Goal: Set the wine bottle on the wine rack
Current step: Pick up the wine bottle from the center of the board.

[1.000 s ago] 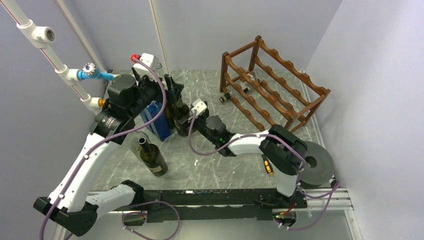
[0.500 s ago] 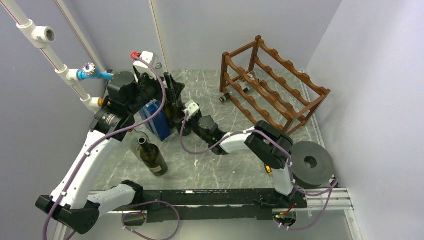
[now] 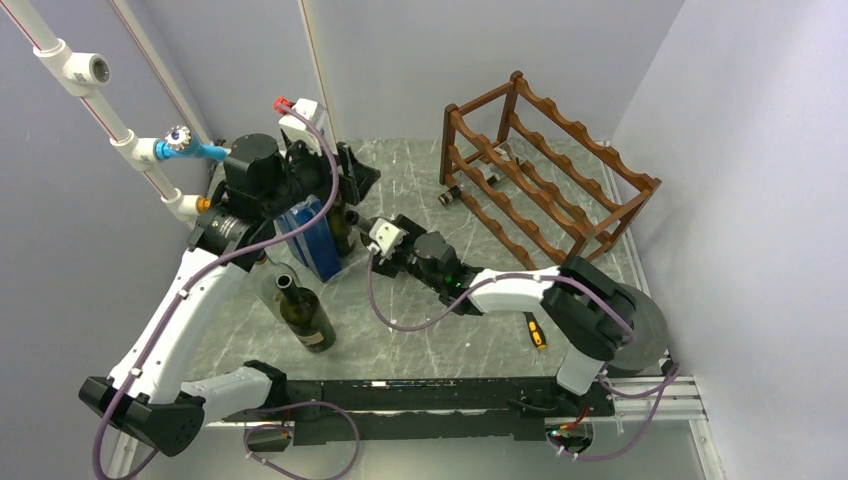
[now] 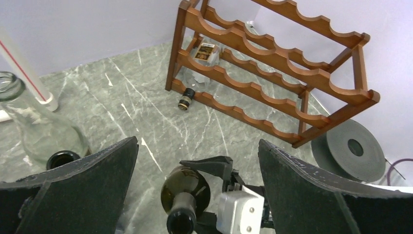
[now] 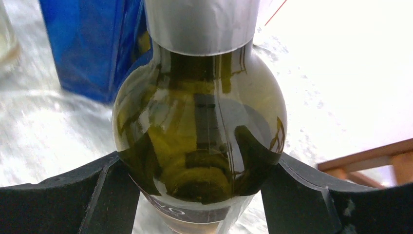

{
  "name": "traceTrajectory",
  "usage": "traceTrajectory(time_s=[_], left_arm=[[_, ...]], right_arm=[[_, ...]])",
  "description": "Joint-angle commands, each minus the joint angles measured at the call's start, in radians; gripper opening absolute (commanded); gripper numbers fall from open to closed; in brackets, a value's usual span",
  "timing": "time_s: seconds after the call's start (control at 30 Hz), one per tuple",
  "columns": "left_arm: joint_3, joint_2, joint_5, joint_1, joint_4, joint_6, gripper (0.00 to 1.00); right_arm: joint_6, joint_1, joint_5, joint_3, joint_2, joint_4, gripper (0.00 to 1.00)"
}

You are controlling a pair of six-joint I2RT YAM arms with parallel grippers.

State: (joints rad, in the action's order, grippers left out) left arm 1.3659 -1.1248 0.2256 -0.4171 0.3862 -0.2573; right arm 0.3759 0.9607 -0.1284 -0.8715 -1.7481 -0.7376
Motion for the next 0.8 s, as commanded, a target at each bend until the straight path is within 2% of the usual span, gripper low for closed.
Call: traceTrajectory(time_s=[0.0, 0.13, 0.27, 0.43, 0.57, 0.77], left_arm=[[0.066, -0.032, 0.083, 0.005, 0.001, -0.035, 0.99], [0.082, -0.052, 0.128, -0.009, 0.011, -0.06, 0.99], [0.11, -0.04, 0.065, -0.063, 0.128, -0.058, 0.97], [0.096, 0.033, 0.076, -0.063, 0.327, -0.099, 0.97], [0.177, -0.003, 0.174, -0.063, 0.502, -0.077, 0.9], [0.168, -0.082, 0.398, -0.063, 0.592, -0.036, 0.85]], right_arm=[[0.306, -0.002, 0.025, 0.024, 0.174, 0.091, 0.0], [0.411, -0.008, 0.045, 0.051, 0.279, 0.217, 0.0], [0.468, -0.007, 0.038, 0.073, 0.37, 0.289, 0.0], [0.521, -0.007, 0.033, 0.093, 0.467, 0.364, 0.0], [0.573, -0.007, 0.013, 0.093, 0.515, 0.397, 0.0], [0.58, -0.005, 0.029, 0.08, 0.58, 0.427, 0.0]])
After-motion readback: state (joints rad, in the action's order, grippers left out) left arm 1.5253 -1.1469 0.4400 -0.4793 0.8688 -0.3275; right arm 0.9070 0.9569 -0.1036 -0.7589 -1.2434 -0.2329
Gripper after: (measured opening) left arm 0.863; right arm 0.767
